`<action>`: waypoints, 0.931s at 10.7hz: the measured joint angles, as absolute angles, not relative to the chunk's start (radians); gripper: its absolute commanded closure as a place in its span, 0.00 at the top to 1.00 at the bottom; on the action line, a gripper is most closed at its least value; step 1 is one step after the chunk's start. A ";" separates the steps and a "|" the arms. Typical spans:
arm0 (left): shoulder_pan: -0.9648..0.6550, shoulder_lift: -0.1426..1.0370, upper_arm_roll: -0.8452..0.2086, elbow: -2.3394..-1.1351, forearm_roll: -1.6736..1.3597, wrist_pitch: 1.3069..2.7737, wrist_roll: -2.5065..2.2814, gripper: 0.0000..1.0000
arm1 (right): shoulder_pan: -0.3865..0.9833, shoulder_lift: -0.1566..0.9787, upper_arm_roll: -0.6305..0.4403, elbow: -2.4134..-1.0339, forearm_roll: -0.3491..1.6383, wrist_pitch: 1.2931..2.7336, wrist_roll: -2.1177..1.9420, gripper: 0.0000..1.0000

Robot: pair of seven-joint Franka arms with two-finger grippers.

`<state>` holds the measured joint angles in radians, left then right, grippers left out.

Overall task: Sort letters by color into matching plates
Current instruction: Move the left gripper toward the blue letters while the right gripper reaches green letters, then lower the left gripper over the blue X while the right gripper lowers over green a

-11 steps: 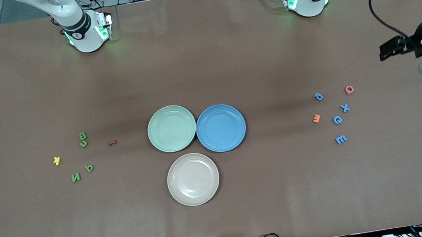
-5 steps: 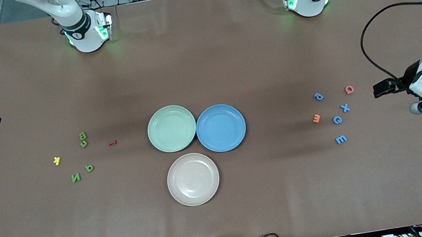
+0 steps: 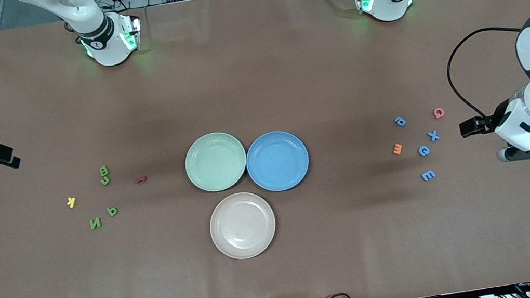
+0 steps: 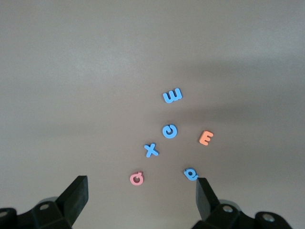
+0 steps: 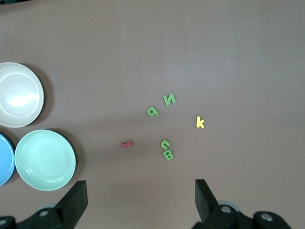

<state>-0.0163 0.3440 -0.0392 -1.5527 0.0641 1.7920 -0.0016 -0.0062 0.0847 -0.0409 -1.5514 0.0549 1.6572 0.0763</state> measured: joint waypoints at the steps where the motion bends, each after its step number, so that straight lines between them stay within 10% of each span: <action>1: -0.016 0.348 -0.039 -1.558 0.064 1.808 0.002 1.00 | -0.006 0.087 -0.038 -1.581 0.055 1.699 0.101 1.00; 10: -0.009 0.350 -0.038 -1.820 0.064 2.068 -0.042 1.00 | -0.006 0.180 -0.027 -1.785 0.093 1.958 0.194 1.00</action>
